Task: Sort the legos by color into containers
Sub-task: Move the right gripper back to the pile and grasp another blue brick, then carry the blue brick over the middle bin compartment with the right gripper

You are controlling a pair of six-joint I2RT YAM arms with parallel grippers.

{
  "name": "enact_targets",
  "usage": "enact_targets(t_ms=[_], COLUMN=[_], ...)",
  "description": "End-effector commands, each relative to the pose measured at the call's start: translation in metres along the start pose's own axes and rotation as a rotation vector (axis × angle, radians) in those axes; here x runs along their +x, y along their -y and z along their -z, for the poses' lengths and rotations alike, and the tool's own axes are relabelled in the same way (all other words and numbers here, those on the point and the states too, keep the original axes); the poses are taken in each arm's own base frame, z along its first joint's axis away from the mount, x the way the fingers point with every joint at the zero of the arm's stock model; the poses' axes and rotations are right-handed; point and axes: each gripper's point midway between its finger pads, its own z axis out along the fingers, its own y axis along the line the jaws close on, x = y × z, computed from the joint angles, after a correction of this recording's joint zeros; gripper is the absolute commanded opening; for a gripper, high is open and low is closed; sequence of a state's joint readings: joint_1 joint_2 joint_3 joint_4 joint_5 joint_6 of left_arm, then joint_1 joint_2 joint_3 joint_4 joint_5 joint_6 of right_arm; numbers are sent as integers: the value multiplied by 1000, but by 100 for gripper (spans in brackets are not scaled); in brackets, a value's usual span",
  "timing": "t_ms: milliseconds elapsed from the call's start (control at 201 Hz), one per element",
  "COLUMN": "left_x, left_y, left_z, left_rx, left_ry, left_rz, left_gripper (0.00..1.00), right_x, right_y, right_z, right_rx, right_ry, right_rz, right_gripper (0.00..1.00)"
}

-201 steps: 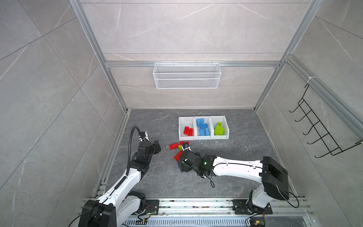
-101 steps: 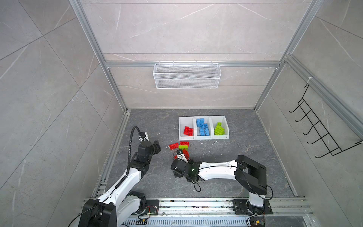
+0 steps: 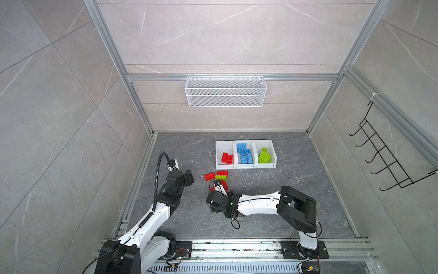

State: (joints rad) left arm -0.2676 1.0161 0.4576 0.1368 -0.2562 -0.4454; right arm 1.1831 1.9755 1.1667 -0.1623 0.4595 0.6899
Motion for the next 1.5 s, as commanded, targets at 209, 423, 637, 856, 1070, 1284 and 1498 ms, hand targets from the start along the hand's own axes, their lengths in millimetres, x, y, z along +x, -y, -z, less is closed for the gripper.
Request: enact_targets(t_ms=[209, 423, 637, 856, 1070, 1284, 1498], left_x=[-10, -9, -10, -10, -11, -11, -11], left_y=[1, 2, 2, 2, 3, 3, 3], left_z=[0, -1, 0, -1, 1, 2, 0], left_rx=[5, 7, 9, 7, 11, 12, 13], left_ry=[41, 36, 36, 35, 40, 40, 41], left_rz=[20, 22, 17, 15, 17, 17, 18], left_gripper=[77, 77, 77, 77, 77, 77, 77], right_x=[10, 6, 0, -13, -29, -63, -95], right_y=[-1, -2, 1, 3, 18, 53, 93], right_z=[-14, -9, 1, 21, 47, 79, 112], right_rx=[-5, -36, -50, -77, -138, -203, -179], right_ry=[-6, 26, 59, 67, 36, 22, 8], right_rz=[-21, -42, -54, -22, -6, -11, 29], right_gripper=[82, 71, 62, 48, 39, 34, 34])
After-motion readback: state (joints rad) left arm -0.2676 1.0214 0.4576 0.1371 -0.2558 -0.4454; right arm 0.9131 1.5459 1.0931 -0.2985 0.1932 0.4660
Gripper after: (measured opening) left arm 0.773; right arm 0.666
